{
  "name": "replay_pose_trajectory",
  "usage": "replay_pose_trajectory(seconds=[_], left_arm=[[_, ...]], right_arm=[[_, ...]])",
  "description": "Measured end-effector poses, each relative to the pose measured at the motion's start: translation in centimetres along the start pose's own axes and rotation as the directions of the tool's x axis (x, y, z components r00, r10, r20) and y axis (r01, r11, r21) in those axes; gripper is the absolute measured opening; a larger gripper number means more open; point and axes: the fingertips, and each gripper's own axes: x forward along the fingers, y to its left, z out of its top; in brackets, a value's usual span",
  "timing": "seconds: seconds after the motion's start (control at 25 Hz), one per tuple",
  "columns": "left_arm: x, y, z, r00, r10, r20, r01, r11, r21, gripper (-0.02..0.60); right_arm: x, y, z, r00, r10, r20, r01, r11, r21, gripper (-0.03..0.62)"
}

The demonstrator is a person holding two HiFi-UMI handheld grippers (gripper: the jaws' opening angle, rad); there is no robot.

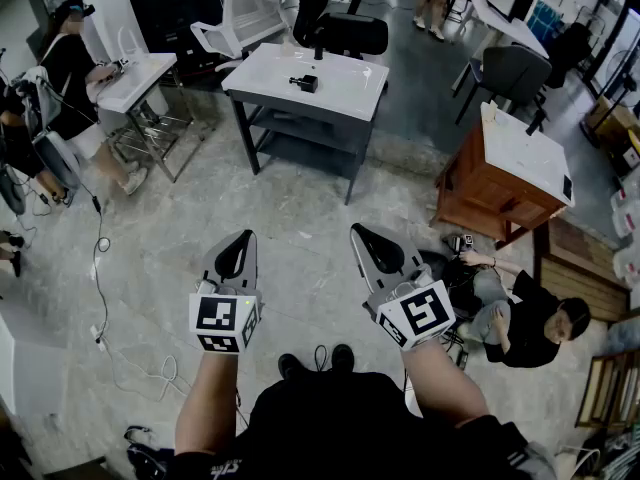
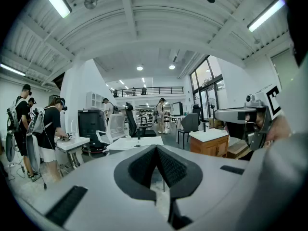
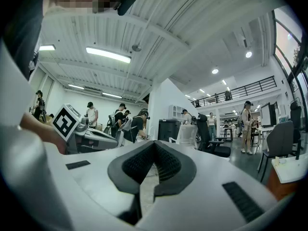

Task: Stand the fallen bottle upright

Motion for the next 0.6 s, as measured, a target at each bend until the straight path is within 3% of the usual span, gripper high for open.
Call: replay_pose_trajectory(seconds=[0.6], left_arm=[[1.6,-5.5,0.4,1.0,0.004,-0.02,-0.004,1.0,0.006,0.008]], right_arm=[[-4.6,-3.9,-1.7,1.0,0.028,-0.007,-0.028,0.998,0.05,0.011]])
